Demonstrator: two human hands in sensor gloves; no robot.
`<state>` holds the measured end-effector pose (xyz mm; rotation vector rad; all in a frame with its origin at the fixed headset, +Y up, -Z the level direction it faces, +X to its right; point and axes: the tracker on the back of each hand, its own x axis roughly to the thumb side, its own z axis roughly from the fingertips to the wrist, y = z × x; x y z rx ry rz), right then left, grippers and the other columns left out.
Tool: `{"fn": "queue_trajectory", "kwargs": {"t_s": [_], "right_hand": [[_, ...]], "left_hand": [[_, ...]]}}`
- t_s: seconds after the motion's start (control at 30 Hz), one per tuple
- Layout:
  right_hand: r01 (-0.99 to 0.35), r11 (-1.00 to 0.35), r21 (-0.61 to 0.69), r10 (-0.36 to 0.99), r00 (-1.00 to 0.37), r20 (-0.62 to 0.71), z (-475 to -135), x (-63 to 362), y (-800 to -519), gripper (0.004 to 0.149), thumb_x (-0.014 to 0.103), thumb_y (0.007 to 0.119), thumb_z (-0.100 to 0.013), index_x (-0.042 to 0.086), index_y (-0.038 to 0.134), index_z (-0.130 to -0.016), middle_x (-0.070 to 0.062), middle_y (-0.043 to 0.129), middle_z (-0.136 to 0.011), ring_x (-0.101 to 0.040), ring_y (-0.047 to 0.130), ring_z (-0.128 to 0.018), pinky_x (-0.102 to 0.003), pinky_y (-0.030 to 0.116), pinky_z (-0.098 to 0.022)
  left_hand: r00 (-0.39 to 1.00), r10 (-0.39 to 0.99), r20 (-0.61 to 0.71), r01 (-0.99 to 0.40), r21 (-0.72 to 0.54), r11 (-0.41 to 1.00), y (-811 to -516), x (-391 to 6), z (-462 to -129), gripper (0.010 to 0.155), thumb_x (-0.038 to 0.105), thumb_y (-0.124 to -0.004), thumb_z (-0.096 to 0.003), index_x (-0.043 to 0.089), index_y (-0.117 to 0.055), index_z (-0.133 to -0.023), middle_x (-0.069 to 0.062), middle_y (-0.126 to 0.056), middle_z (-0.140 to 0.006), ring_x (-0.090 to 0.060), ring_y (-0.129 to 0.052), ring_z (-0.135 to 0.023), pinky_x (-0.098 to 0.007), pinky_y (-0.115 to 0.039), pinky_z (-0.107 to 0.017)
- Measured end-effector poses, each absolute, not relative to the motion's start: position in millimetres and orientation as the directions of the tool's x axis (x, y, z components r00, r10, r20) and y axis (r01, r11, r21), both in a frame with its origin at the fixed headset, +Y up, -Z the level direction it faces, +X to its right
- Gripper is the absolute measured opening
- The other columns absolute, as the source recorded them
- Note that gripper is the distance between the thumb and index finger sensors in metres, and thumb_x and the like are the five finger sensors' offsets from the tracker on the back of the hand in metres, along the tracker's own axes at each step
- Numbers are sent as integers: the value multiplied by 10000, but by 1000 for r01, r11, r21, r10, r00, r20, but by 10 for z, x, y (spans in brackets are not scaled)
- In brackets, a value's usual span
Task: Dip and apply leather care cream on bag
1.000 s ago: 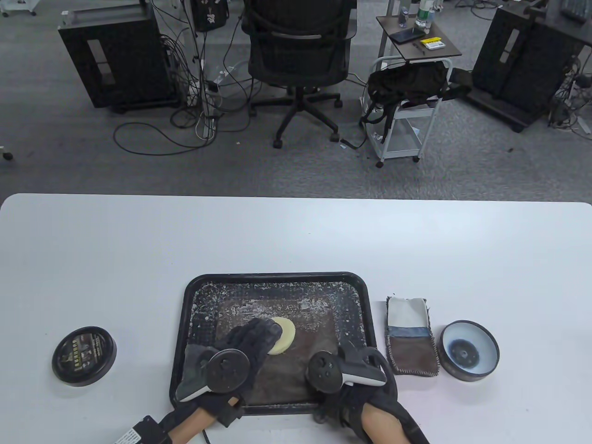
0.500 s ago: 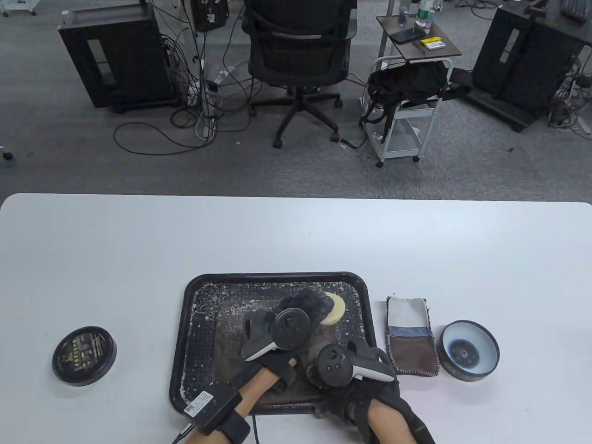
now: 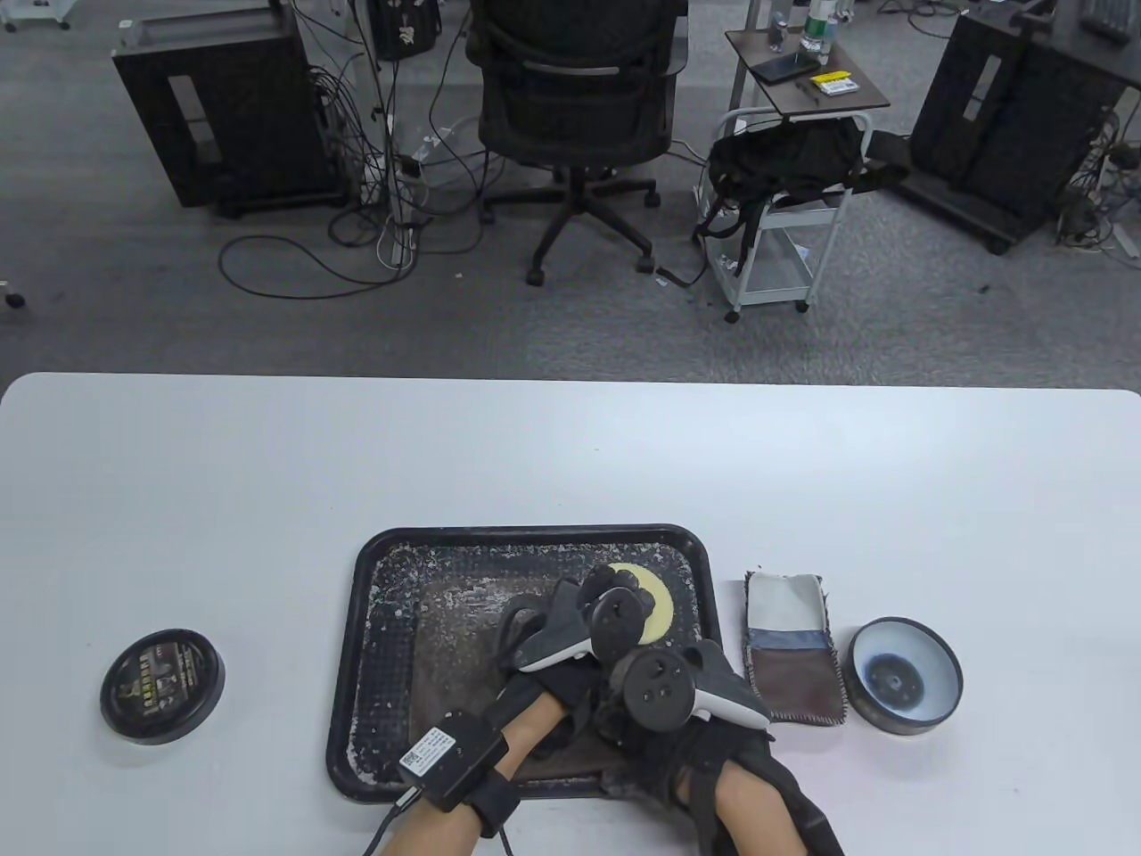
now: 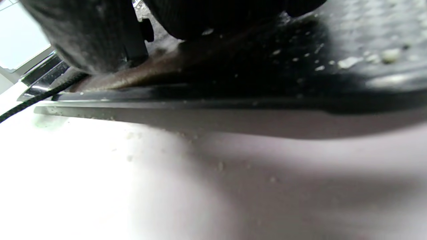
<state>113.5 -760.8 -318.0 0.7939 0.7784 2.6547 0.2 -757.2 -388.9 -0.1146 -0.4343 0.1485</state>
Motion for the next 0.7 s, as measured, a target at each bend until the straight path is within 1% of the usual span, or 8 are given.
{"fn": "queue_trajectory", "kwargs": {"t_s": [0.1, 0.23, 0.37, 0.47, 0.7], "right_hand": [[-99, -823, 559, 383, -823, 419, -3176, 1136, -7609, 748, 462, 811, -410, 124, 598, -1042, -174, 493, -1048, -485, 417, -939, -618, 488, -689], [-93, -832, 547, 363, -837, 410, -3159, 1111, -7601, 747, 468, 808, -411, 126, 599, -1040, -172, 494, -1047, -483, 419, -941, -618, 497, -686], [-80, -841, 535, 343, -844, 413, -3145, 1094, -7601, 749, 469, 812, -407, 128, 597, -1039, -170, 495, -1045, -484, 427, -941, -616, 506, -684], [-82, -844, 530, 340, -846, 410, -3143, 1087, -7602, 744, 469, 810, -408, 128, 601, -1036, -170, 498, -1044, -484, 429, -941, -616, 507, -684], [-94, -841, 533, 347, -849, 398, -3139, 1088, -7605, 742, 469, 804, -412, 129, 597, -1038, -166, 495, -1044, -479, 423, -943, -612, 507, -686]], "left_hand": [[900, 119, 418, -62, -147, 987, -7594, 17, -3881, 680, 393, -812, -398, 414, -494, -999, 95, -438, -1128, -200, -448, -1086, -525, -492, -788], [908, 111, 405, -54, -150, 987, -7605, 8, -3884, 698, 395, -816, -399, 429, -464, -1001, 116, -411, -1129, -183, -435, -1091, -535, -504, -786], [917, 58, 394, -15, -112, 994, -7591, 26, -3860, 663, 374, -801, -421, 445, -478, -996, 135, -441, -1129, -165, -470, -1094, -532, -520, -793], [916, 47, 399, -8, -99, 995, -7585, 34, -3853, 632, 367, -774, -433, 441, -493, -994, 133, -460, -1128, -170, -486, -1093, -533, -530, -791], [932, 2, 364, -3, 1, 1000, -7532, 9, -3815, 563, 331, -747, -433, 420, -600, -970, 116, -588, -1102, -174, -598, -1066, -525, -578, -774]]}}
